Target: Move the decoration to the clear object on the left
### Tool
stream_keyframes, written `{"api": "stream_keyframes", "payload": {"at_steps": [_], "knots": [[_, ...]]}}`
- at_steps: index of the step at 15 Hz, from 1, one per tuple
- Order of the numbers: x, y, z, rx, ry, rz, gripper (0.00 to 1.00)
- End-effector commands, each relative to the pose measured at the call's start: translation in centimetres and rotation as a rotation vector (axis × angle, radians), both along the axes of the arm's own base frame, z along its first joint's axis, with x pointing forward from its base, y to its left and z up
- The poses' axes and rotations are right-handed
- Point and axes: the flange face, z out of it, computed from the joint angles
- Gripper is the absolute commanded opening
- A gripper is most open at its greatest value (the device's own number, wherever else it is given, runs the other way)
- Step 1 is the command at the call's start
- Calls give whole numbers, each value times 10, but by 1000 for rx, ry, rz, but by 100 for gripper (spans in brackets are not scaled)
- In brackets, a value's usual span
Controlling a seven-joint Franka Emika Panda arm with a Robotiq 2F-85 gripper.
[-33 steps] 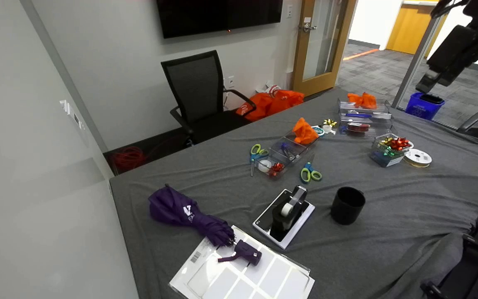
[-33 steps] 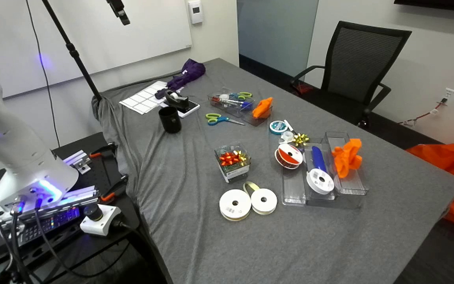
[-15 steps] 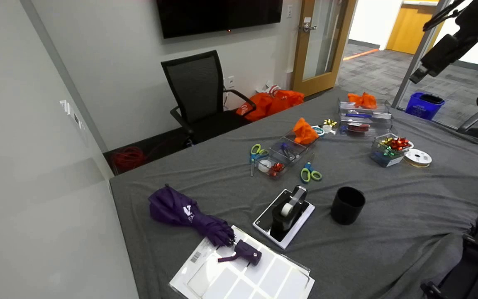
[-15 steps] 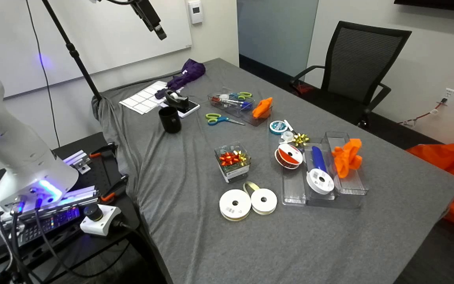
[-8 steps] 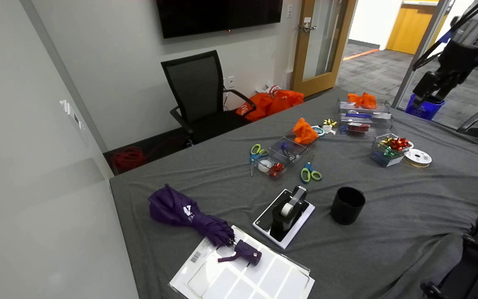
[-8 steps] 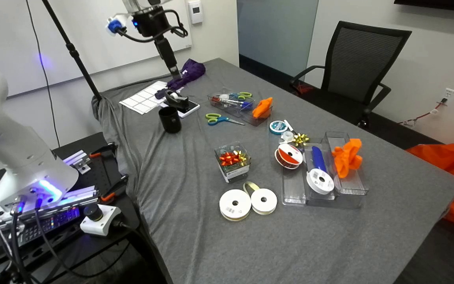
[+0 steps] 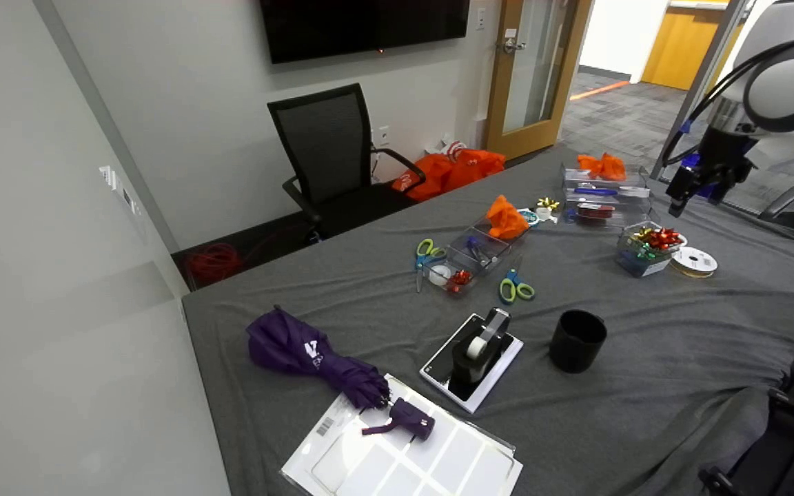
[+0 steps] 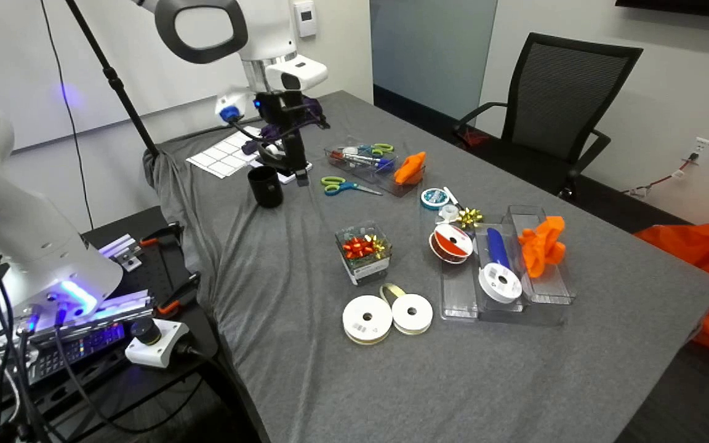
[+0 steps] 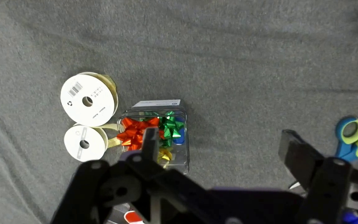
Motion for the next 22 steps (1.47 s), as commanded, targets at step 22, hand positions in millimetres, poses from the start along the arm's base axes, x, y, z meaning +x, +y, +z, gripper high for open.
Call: {"api": "stream_keyframes", "payload": {"at_steps": [22], "knots": [[12,-120,-108,158,-158,-253,100]]}}
